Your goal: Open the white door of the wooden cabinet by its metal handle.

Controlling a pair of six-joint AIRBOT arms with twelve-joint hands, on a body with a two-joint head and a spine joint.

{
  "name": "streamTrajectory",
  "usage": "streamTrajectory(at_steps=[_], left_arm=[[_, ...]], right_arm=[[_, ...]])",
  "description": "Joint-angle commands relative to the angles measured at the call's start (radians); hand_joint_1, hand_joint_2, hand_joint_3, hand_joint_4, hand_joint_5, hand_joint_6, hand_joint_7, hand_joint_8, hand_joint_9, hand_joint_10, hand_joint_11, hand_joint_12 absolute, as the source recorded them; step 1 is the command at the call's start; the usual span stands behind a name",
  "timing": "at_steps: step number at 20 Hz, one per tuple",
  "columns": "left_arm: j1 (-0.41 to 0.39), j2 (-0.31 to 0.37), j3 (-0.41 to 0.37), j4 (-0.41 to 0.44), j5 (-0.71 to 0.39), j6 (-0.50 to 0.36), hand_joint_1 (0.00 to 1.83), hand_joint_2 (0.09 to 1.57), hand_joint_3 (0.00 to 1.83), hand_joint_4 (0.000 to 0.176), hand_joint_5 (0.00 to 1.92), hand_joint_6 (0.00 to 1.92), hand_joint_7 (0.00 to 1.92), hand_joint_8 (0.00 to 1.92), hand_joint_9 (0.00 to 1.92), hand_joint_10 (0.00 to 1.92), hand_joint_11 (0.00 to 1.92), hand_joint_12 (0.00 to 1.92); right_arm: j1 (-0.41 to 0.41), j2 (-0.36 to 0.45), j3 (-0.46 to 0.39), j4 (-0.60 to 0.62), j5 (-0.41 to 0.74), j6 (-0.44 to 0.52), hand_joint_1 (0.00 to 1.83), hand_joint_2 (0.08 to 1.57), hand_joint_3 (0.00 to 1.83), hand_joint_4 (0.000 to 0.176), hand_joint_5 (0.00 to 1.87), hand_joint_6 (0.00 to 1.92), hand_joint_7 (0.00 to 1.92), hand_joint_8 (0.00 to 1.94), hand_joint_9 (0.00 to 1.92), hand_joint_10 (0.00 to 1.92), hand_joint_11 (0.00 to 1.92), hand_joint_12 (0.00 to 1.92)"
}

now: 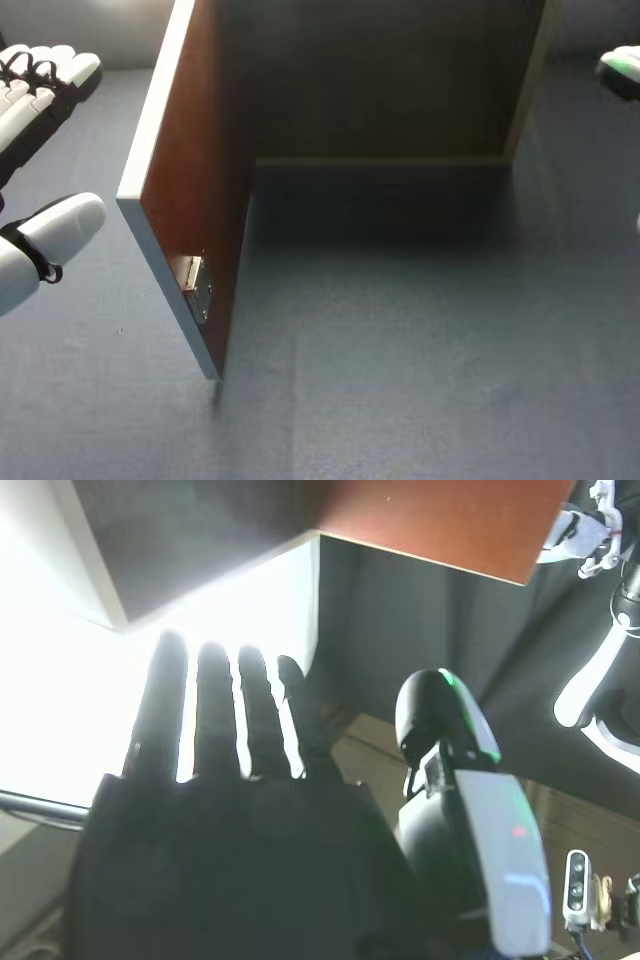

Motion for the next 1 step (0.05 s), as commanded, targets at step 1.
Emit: streamTrajectory(at_steps=[1], left_arm=[[-0.006,0.000,-0.005,0.007,-0.137,-0.005,0.00,1.57,0.04,0.000,0.10,0.01,0.08,0.01,0.06,0.01,0.05,0.03]], right_arm=[[0.001,0.009,0.000,0.048,0.157,0.003,0.31,1.39,0.00,0.000,0.07,0.01,0.03,0.01,0.01,0.00,0.01,0.01]])
